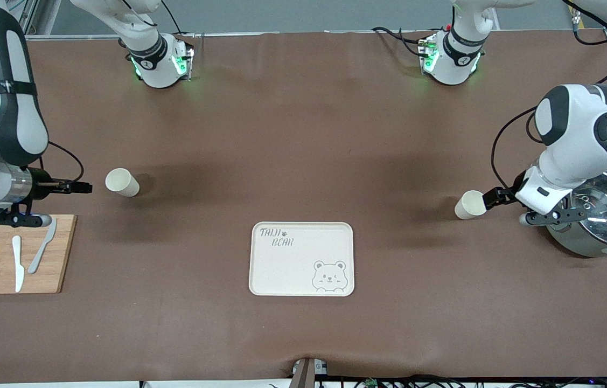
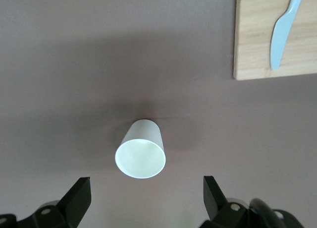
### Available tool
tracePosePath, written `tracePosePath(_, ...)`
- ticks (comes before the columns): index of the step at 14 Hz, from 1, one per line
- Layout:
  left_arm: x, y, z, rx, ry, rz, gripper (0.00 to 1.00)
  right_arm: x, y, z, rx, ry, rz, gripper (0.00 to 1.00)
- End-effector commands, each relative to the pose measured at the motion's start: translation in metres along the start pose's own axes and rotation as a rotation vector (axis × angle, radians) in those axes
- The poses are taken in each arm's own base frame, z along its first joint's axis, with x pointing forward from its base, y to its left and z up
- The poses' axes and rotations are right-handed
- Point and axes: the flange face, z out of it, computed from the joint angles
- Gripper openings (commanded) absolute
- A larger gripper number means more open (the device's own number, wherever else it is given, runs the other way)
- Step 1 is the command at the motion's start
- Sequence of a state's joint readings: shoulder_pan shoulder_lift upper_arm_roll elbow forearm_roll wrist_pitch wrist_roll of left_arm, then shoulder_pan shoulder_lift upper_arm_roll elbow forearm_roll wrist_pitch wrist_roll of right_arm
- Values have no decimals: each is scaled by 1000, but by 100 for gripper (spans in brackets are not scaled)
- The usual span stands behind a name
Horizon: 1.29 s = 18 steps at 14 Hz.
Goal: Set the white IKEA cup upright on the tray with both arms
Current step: 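Grasp the cup rims with the right gripper while the left gripper grasps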
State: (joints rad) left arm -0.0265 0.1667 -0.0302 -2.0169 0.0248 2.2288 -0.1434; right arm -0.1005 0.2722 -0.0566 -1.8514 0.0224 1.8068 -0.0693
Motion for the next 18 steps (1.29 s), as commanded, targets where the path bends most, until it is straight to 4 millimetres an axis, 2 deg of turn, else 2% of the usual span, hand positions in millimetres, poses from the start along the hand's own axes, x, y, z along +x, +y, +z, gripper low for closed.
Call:
tracePosePath(1,-4,2,20,-5,51,-3,100,-20,7,29,26,-10,14,100)
tracePosePath(2,-2,2,33,-6,47,-3,100,-25,5,37,26,-7,15,100)
tracePosePath(5,-6,-1,46,1,27,19,100,-35,6,68,21,51,21,100)
tracePosePath(7,-13,-21,58,17,1,3,100,-41,7,87,19,76,25,100)
tracePosePath(9,-24,-25,60,19,-19,22,100,-44,9,97,19,74,29,100)
tracePosePath(13,-32,-24,82,21,-62,37,100,-49,9,122,15,102,31,100)
tracePosePath(16,-34,-22,95,22,-84,39,100,-49,10,127,15,94,35,62)
tracePosePath(18,-33,-17,105,20,-79,39,100,-48,13,131,17,90,44,52)
